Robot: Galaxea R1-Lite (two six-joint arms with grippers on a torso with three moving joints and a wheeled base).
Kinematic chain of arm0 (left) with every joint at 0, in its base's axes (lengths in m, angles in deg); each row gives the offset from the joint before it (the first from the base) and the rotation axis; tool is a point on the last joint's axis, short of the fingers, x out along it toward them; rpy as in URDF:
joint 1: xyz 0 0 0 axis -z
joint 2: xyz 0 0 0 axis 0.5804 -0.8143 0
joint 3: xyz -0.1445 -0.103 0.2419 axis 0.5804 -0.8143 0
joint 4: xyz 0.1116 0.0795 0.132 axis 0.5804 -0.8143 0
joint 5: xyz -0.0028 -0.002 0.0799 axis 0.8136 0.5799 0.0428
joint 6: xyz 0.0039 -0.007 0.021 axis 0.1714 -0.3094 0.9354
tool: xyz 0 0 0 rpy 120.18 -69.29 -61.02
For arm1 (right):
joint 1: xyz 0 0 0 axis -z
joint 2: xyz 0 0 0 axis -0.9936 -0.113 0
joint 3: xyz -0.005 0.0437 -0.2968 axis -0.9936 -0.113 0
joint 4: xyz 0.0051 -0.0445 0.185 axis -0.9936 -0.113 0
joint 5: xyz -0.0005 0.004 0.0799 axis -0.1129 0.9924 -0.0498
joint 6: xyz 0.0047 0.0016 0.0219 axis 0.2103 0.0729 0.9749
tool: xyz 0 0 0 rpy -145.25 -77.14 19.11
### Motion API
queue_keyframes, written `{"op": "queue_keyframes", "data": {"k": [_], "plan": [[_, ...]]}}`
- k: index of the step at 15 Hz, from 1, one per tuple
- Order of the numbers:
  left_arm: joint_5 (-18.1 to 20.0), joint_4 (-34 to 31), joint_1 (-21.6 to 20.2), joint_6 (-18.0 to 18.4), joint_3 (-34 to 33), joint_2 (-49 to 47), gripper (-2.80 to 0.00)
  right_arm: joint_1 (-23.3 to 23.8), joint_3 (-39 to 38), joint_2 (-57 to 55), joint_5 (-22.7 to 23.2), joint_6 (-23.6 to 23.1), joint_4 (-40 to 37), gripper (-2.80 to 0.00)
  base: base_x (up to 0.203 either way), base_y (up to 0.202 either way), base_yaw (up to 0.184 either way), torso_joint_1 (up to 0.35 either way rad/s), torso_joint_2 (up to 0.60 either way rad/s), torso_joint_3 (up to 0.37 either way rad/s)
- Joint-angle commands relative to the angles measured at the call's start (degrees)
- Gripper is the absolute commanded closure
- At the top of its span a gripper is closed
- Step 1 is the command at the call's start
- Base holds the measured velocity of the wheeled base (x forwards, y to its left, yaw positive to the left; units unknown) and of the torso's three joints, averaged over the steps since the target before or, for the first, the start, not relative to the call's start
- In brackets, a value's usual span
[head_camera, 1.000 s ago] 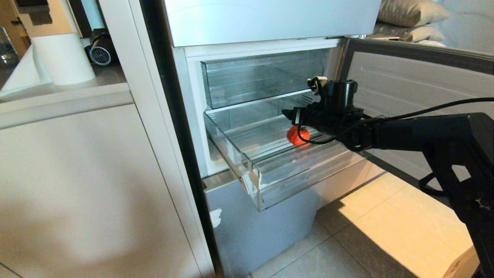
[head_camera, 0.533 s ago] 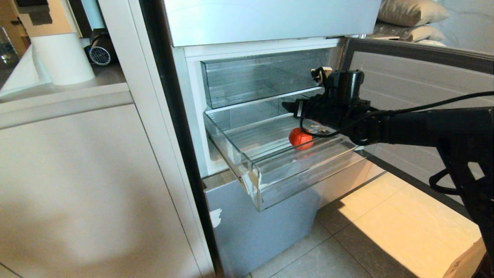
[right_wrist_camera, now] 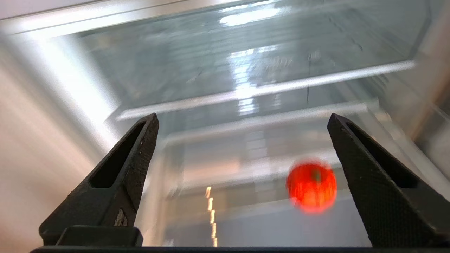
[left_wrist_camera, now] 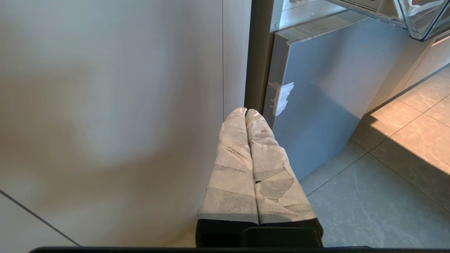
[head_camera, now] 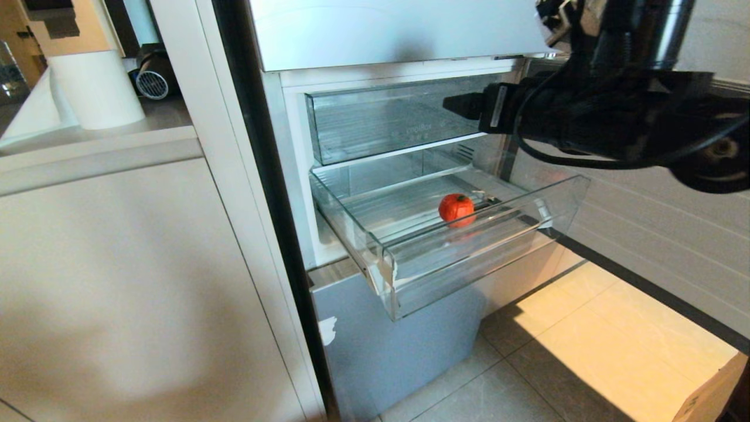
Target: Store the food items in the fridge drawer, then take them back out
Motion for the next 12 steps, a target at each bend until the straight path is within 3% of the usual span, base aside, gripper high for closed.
{"op": "queue_keyframes", "data": {"k": [1, 5, 7, 10, 12], "plan": [[0.02, 0.0, -0.02, -0.02, 0.0, -0.09, 0.0, -1.76, -13.18, 18.16, -0.39, 0.08, -0.03, -2.8, 0.0, 0.0, 0.0, 0.0, 0.0, 0.0], [-0.02, 0.0, -0.02, -0.02, 0.0, -0.09, 0.0, -1.5, -34.78, 38.48, -4.19, -0.1, -0.12, -2.8, 0.0, 0.0, 0.0, 0.0, 0.0, 0.0], [-0.02, 0.0, -0.02, -0.02, 0.0, 0.0, 0.0, 3.65, -44.62, 46.92, -5.04, -0.29, -0.16, -2.8, 0.0, 0.0, 0.0, 0.0, 0.0, 0.0], [-0.06, 0.0, -0.02, -0.02, 0.0, 0.0, 0.0, 15.22, -51.43, 57.13, -5.99, -0.17, -0.28, -2.8, 0.0, 0.0, 0.0, 0.0, 0.0, 0.0], [-0.02, 0.0, -0.02, -0.02, 0.0, -0.08, 0.0, 18.75, -55.88, 65.93, -7.07, -0.39, -1.18, -2.8, 0.0, 0.0, 0.0, 0.0, 0.0, 0.0]]}}
